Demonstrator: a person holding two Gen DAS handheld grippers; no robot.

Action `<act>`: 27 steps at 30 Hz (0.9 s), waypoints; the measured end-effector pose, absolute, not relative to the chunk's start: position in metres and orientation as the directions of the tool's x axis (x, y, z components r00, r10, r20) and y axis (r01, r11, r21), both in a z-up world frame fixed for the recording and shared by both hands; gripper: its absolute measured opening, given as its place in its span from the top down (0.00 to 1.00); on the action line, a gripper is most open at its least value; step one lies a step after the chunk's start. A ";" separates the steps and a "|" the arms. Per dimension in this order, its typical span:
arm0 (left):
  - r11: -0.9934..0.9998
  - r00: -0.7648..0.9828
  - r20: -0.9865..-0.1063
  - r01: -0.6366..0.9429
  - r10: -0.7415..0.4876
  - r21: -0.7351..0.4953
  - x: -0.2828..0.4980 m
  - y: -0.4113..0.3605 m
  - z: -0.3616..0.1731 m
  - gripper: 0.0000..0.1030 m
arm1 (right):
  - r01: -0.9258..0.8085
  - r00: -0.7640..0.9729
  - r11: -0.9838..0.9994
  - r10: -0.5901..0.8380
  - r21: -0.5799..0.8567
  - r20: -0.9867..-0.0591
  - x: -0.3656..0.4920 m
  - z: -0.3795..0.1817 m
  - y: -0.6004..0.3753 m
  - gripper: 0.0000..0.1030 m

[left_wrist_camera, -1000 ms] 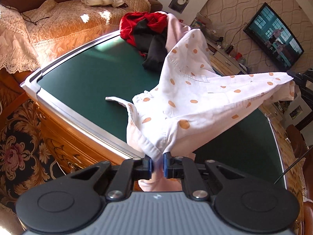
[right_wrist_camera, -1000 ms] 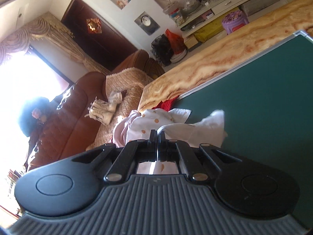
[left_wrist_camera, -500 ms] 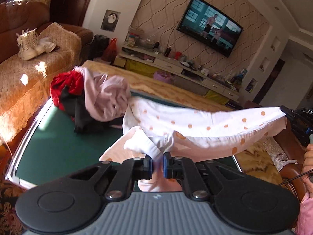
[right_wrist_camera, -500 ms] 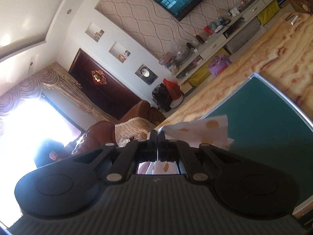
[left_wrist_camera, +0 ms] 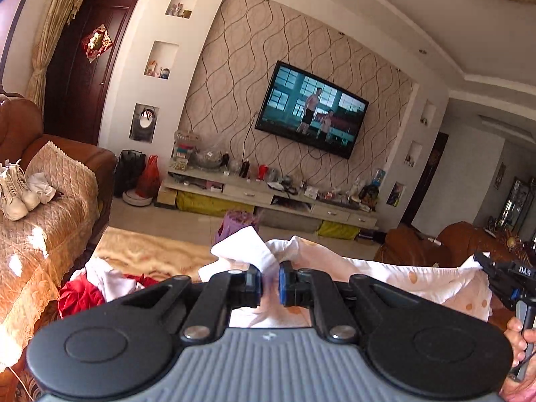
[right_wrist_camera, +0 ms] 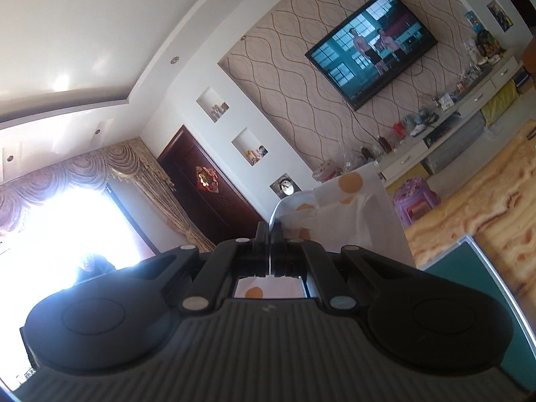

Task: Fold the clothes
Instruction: 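Raise the shirt with both grippers, stretching it between them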

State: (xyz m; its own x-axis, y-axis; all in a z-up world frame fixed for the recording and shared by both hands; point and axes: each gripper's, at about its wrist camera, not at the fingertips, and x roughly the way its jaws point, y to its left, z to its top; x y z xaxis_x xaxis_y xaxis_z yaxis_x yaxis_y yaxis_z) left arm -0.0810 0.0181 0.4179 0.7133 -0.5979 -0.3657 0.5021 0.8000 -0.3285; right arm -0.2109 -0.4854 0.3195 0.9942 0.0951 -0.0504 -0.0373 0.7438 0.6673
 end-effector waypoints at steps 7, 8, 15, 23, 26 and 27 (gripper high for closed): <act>0.785 0.744 -0.285 0.497 -0.605 -0.369 -0.055 -0.006 0.469 0.90 | -0.028 0.996 0.750 0.074 0.661 -0.041 -0.194 0.356 -0.497 0.98; 0.780 0.743 -0.275 0.504 -0.611 -0.371 -0.057 -0.008 0.473 0.90 | -0.030 0.996 0.753 0.074 0.657 -0.039 -0.197 0.357 -0.496 0.98; 0.784 0.751 -0.264 0.503 -0.605 -0.364 -0.048 -0.018 0.499 0.90 | -0.012 0.994 0.749 0.081 0.663 -0.073 -0.198 0.350 -0.502 0.97; 0.826 0.772 -0.307 0.473 -0.556 -0.308 -0.004 -0.062 0.503 0.90 | 0.032 0.987 0.731 0.084 0.681 -0.137 -0.161 0.325 -0.511 0.98; 0.842 0.773 -0.343 0.443 -0.533 -0.309 0.039 -0.087 0.497 0.90 | 0.072 0.983 0.714 0.069 0.696 -0.172 -0.131 0.315 -0.525 0.98; 0.846 0.773 -0.356 0.433 -0.525 -0.310 0.056 -0.097 0.493 0.90 | 0.090 0.980 0.706 0.061 0.703 -0.187 -0.117 0.311 -0.531 0.98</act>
State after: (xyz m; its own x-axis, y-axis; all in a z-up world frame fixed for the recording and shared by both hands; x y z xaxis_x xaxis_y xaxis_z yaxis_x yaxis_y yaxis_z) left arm 0.0563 -0.0968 0.4933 0.7729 -0.5255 -0.3556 0.4326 0.8464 -0.3105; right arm -0.1173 -0.5315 0.3110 0.9804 0.0611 -0.1871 0.0901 0.7059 0.7026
